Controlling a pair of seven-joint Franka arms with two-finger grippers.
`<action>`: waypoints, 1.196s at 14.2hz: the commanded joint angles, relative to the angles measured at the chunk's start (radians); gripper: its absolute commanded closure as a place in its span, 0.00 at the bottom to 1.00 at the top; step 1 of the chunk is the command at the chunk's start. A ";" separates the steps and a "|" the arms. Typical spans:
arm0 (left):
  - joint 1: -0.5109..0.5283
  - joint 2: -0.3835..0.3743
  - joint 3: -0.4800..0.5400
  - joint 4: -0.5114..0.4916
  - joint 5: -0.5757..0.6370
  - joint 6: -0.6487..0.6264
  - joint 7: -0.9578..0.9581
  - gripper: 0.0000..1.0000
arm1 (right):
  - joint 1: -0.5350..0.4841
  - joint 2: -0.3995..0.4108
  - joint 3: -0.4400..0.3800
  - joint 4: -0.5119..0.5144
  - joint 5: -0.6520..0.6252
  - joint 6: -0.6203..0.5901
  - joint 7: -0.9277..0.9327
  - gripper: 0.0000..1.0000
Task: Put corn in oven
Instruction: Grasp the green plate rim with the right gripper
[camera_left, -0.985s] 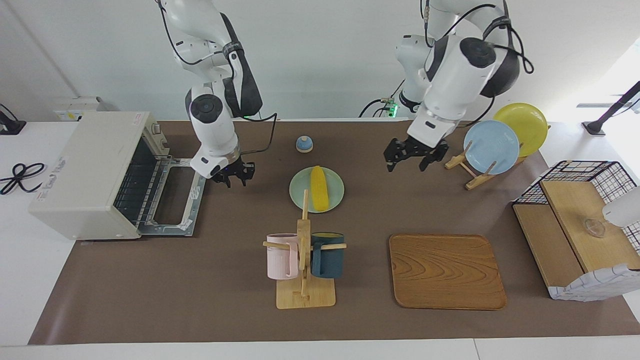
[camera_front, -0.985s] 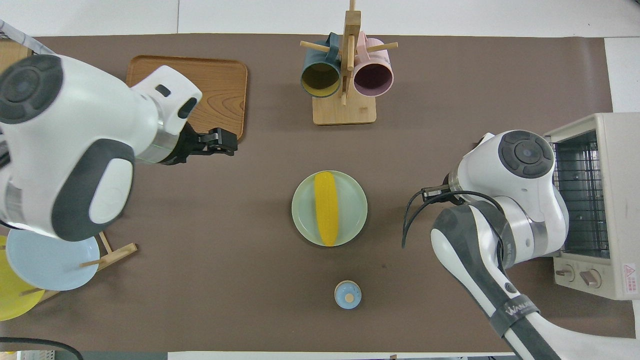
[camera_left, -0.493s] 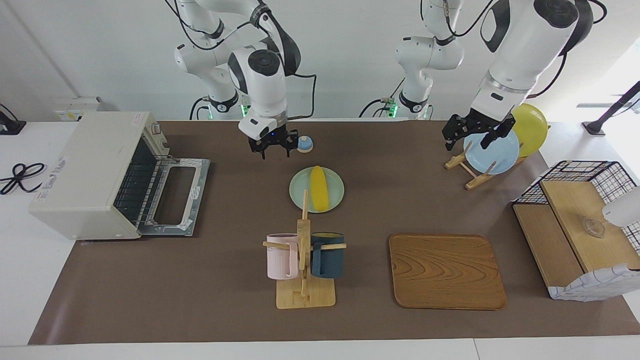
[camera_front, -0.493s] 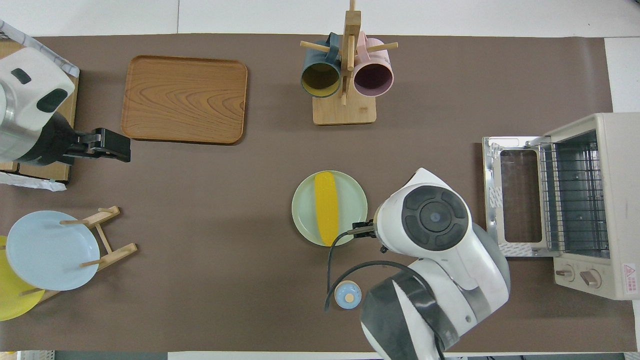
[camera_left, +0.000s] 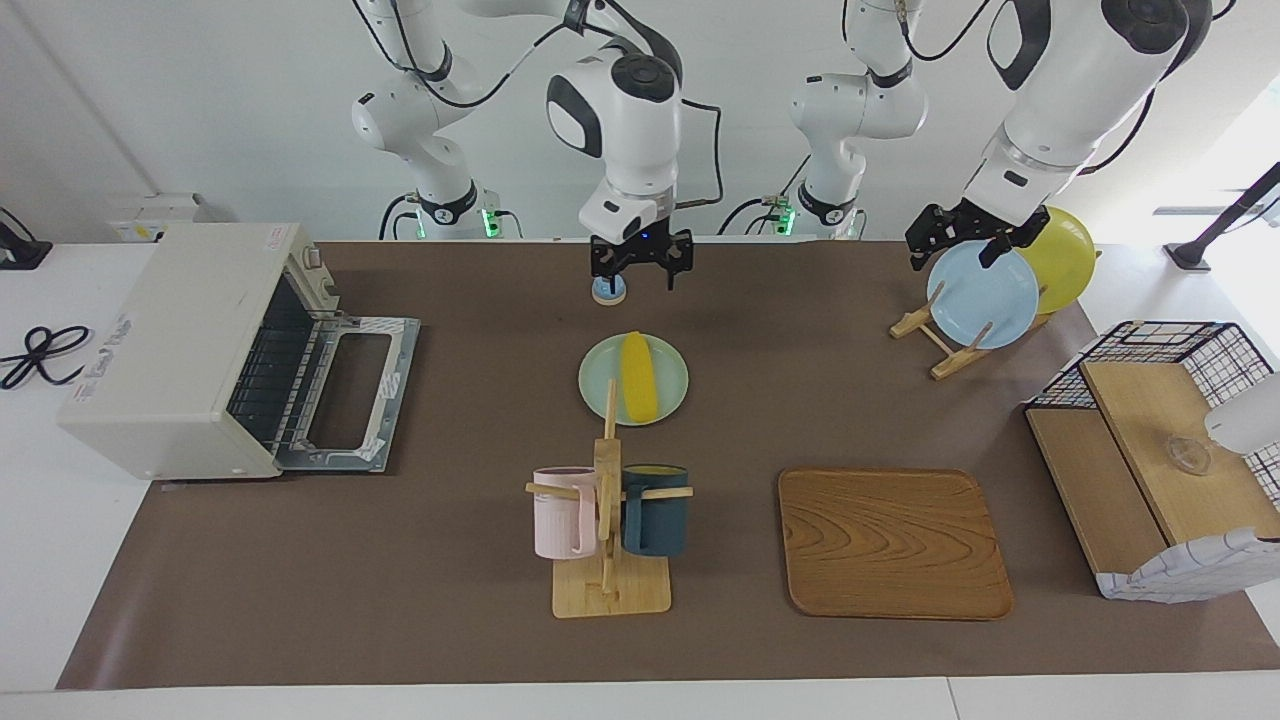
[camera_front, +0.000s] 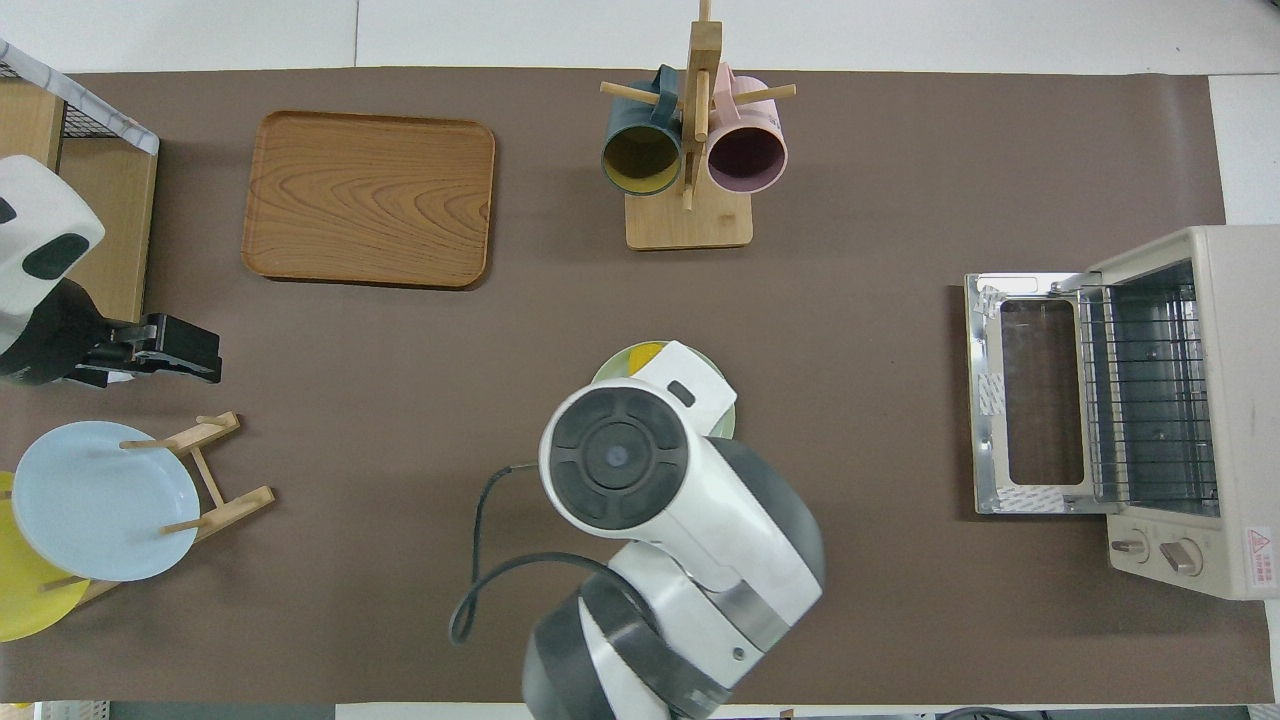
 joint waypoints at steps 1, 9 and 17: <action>0.014 -0.024 -0.013 -0.019 0.013 0.057 0.010 0.00 | 0.076 0.336 -0.003 0.396 -0.059 -0.075 0.133 0.05; 0.080 0.029 -0.085 0.090 0.011 -0.012 0.014 0.00 | 0.078 0.226 0.002 0.017 -0.228 0.192 0.006 0.29; 0.066 0.030 -0.081 0.090 0.010 0.023 0.004 0.00 | 0.061 0.181 0.002 -0.148 -0.231 0.321 0.017 0.54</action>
